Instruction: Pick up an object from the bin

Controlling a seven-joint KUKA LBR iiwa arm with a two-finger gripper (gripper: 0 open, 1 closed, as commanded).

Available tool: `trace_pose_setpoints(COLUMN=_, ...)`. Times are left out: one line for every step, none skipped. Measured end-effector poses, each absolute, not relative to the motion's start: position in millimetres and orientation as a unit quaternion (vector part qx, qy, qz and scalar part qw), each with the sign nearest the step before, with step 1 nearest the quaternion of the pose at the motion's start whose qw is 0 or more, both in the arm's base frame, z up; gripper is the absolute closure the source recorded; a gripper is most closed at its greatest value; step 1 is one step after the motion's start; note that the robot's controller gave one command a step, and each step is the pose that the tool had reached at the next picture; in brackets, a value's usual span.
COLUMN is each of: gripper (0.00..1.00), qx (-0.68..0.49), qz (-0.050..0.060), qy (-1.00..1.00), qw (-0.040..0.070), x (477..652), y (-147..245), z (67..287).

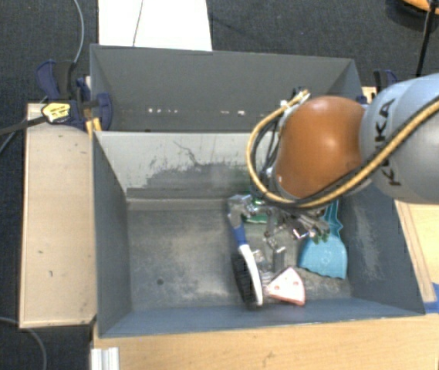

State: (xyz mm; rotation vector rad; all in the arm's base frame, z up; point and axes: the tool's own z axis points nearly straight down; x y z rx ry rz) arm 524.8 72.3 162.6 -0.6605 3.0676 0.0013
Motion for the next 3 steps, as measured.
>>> trace_pose_setpoints(gripper=0.0, qx=-0.321, qz=0.0, qy=0.947, qw=0.003, x=527.8, y=80.5, z=153.0)
trace_pose_setpoints(gripper=0.0, qx=-0.493, qz=-0.001, qy=0.87, qw=0.002, x=536.7, y=74.2, z=106.6)
trace_pose_setpoints(gripper=1.0, qx=-0.561, qz=0.0, qy=0.828, qw=0.004, x=556.1, y=55.3, z=70.0)
